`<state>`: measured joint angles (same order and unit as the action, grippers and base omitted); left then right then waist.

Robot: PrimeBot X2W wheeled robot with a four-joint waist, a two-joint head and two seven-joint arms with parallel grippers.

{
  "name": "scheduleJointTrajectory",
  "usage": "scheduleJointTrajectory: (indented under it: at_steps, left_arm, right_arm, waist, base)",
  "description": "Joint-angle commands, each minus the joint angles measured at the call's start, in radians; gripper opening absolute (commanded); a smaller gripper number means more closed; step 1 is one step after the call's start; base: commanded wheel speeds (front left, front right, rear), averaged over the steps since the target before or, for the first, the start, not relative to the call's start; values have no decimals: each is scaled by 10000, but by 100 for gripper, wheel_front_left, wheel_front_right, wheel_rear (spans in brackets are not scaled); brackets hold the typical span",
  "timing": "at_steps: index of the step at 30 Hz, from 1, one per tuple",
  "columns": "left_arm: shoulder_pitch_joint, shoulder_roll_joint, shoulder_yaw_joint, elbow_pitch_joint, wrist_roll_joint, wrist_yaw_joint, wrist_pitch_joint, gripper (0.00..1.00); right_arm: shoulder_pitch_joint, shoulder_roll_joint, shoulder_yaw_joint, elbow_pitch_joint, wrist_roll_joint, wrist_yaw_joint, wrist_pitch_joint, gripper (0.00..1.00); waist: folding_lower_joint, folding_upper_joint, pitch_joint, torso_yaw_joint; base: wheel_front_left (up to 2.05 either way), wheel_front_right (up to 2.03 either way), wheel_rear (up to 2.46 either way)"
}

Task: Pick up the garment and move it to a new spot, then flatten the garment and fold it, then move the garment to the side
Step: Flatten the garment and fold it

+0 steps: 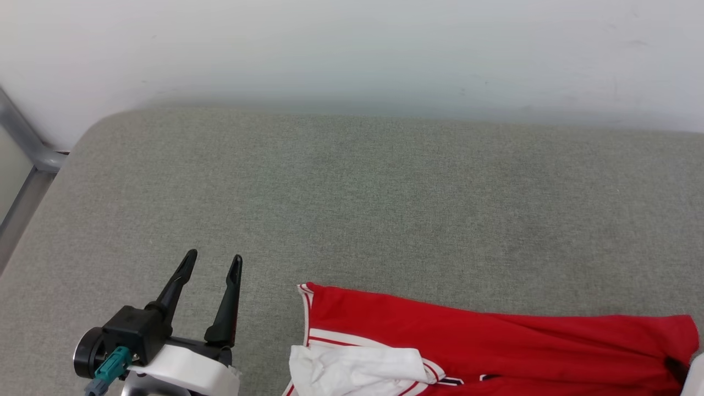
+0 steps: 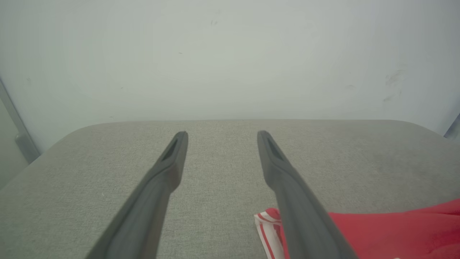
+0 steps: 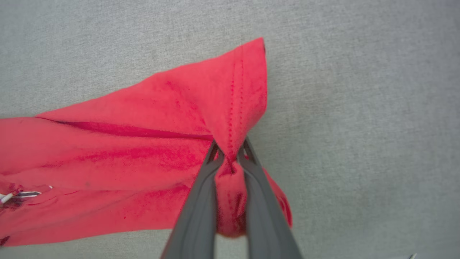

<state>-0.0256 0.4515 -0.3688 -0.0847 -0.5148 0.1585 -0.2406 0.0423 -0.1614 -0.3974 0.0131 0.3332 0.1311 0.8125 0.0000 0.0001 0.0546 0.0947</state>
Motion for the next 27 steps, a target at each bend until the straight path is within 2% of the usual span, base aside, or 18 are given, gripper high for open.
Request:
scheduleJointTrajectory:
  at_steps: [1, 3, 6, 8, 12, 15, 19, 22, 27]
  left_arm:
    - [97, 23, 13, -24, 1, 7, 0, 100]
    - [132, 25, 19, -29, -17, 51, 14, 100]
    - [152, -37, 19, -18, -71, 110, 9, 100]
    - [142, -72, -4, -4, -69, 101, 2, 100]
    - [91, -134, -72, 38, -119, 101, 19, 100]
    - [16, -146, -130, 77, -141, 53, 45, 100]
    - [-33, -171, -210, 92, -139, 9, 21, 100]
    - [-121, -218, -293, 136, -141, -46, 37, 100]
    - [-339, -330, -385, 225, -148, -161, 6, 100]
  right_arm:
    - [59, -28, -141, -43, -44, -8, 60, 0]
    - [61, 124, -501, -62, 46, -8, 228, 0]
    - [-235, 622, -785, -142, 951, -6, 724, 0]
    - [-452, 917, -865, -160, 2123, -6, 1371, 0]
    - [-625, 1118, -751, -41, 4588, -6, 2715, 0]
    - [-648, 1134, -87, 473, 6851, -6, 3124, 0]
    - [-624, 1116, 1343, 851, 8819, -6, 2951, 0]
    - [-690, 1119, 2435, 975, 9658, -6, 2538, 0]
    - [-1022, 1119, 3988, 1087, 10353, -6, 1704, 0]
  waist:
    - [0, -1, -33, -20]
    - [0, -1, -69, -49]
    - [0, -1, -103, -100]
    - [0, -1, -123, -120]
    - [0, -1, -159, -105]
    - [0, -1, -185, -58]
    - [0, -1, -166, 43]
    - [0, -1, -123, 261]
    - [0, -1, 82, 624]
  base:
    - [0, 0, 0]
    - [0, 0, 0]
    - [0, 0, 0]
    - [0, 0, 0]
    - [0, 0, 0]
    - [0, 0, 0]
    - [0, 0, 0]
    - [0, 0, 0]
    - [0, 0, 0]
